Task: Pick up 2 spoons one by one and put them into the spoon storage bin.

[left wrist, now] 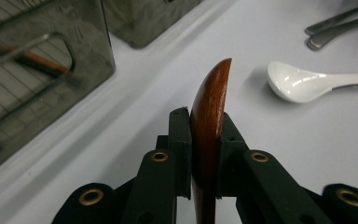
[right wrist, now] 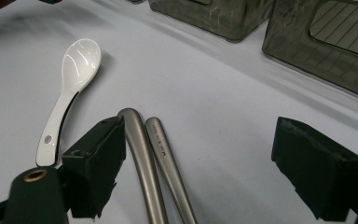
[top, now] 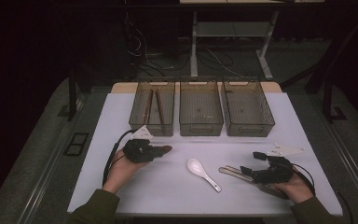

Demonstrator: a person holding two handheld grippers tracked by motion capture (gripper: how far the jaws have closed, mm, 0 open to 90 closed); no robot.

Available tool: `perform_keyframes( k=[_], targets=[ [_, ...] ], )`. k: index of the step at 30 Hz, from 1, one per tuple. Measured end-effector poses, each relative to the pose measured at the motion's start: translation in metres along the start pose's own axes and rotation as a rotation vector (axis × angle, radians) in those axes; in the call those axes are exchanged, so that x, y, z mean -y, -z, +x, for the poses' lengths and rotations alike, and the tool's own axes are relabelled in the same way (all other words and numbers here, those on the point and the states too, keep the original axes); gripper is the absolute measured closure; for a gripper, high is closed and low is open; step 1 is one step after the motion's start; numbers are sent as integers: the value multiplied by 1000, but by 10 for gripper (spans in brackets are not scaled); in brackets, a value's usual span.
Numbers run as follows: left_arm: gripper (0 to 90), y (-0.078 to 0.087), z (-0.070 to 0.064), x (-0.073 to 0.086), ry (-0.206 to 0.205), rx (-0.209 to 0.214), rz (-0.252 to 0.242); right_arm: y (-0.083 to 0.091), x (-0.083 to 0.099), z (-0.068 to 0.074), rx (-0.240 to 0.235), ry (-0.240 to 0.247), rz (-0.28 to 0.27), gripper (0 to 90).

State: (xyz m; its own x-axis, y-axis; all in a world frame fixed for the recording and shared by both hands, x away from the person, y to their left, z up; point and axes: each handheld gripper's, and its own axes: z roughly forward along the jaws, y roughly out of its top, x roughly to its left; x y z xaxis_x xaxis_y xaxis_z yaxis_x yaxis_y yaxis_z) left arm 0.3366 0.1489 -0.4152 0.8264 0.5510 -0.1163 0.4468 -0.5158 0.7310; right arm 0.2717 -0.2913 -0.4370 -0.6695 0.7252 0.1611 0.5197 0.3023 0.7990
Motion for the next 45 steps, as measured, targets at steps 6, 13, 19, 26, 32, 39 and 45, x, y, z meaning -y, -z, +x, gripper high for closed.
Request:
perform_keyframes(
  k=[6,13,19,26,32,39,45],
  targets=[
    [797,-4,0,-11,-2,-1,-8,0,0,0,1,3,-1,173],
    [797,-7,0,-24,-7,6,-28,0,0,0,0,0,0,173],
    [797,-12,0,-37,-16,15,-42,0,0,0,0,2,-4,173],
    [796,-24,-3,-55,-35,31,-50,0,0,0,-2,0,-6,173],
    [797,-34,-3,-73,-46,39,-57,0,0,0,-6,-2,-8,173],
    [797,-42,-1,-102,-66,47,-74,0,0,0,-9,-3,-10,173],
    [797,-54,4,-127,-69,44,-98,1,0,-1,-9,-6,-14,173]
  ],
)
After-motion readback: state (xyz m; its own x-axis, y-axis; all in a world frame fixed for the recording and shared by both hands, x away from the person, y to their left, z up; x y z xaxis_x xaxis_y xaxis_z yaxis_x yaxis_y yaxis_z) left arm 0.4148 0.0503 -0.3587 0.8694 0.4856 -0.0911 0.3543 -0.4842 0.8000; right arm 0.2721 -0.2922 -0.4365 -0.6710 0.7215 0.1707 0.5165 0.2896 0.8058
